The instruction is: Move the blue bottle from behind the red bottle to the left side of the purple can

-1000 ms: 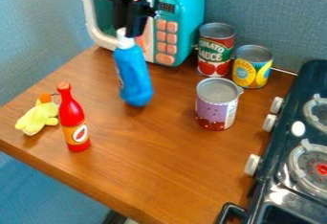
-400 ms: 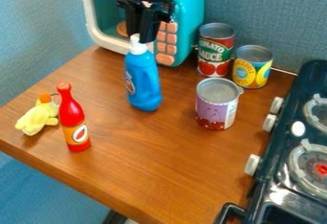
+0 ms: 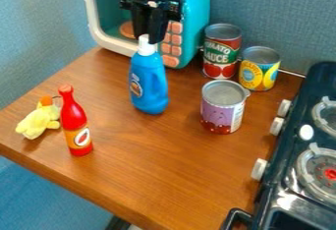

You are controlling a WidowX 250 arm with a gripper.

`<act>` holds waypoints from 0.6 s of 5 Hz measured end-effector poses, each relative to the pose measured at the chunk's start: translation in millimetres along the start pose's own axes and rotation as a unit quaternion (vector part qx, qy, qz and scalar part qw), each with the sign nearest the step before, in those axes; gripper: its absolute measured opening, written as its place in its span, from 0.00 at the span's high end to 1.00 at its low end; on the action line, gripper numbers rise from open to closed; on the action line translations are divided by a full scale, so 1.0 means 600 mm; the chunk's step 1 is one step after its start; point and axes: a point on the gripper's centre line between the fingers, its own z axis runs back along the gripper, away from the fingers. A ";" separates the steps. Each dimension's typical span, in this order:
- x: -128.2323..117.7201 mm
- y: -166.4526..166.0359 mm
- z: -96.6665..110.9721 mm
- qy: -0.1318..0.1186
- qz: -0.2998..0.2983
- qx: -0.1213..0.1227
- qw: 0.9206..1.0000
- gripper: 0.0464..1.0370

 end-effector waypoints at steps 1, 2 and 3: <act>0.001 0.000 -0.022 0.012 0.027 -0.002 1.000 0.29; -0.006 0.001 -0.033 0.014 0.040 -0.007 0.999 0.05; -0.018 0.012 -0.021 0.003 0.045 -0.009 0.999 0.03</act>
